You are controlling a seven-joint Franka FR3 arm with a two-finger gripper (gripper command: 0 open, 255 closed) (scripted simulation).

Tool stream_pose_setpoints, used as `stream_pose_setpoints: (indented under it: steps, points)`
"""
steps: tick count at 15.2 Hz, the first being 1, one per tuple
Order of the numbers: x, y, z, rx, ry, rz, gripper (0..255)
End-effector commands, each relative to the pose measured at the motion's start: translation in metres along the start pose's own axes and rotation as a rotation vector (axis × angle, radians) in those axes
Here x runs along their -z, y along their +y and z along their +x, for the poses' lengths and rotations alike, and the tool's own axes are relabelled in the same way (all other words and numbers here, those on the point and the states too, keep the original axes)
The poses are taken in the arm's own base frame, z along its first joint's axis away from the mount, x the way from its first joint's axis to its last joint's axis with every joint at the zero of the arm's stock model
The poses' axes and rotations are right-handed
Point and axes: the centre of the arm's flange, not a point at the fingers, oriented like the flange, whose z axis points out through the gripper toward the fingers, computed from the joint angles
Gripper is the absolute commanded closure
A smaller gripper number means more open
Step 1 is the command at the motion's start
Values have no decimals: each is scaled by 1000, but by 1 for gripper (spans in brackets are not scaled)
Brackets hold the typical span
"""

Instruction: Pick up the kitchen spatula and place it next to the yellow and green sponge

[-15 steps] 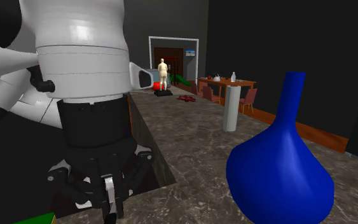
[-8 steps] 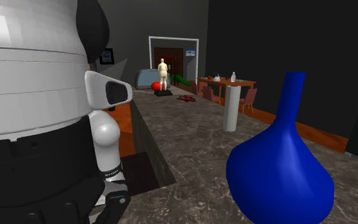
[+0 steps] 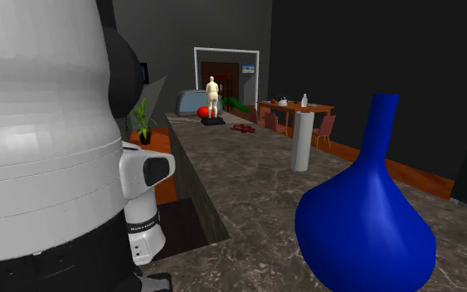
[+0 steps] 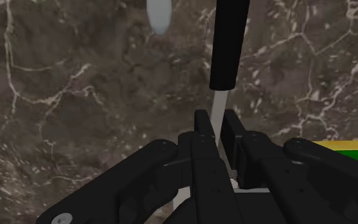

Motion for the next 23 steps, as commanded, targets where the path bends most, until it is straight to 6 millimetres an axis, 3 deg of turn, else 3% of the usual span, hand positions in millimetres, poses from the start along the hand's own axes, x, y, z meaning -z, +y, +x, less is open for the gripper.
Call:
stream_pose_setpoints:
  steps: [1,5,13,14,19,23]
  points:
    - [-10,1,1,0,0,0,255]
    - [-35,1,2,0,0,0,255]
    - [-35,1,2,0,0,0,255]
    - [-35,1,2,0,0,0,0]
    - [-35,1,2,0,0,0,0]
    - [15,1,2,0,0,0,0]
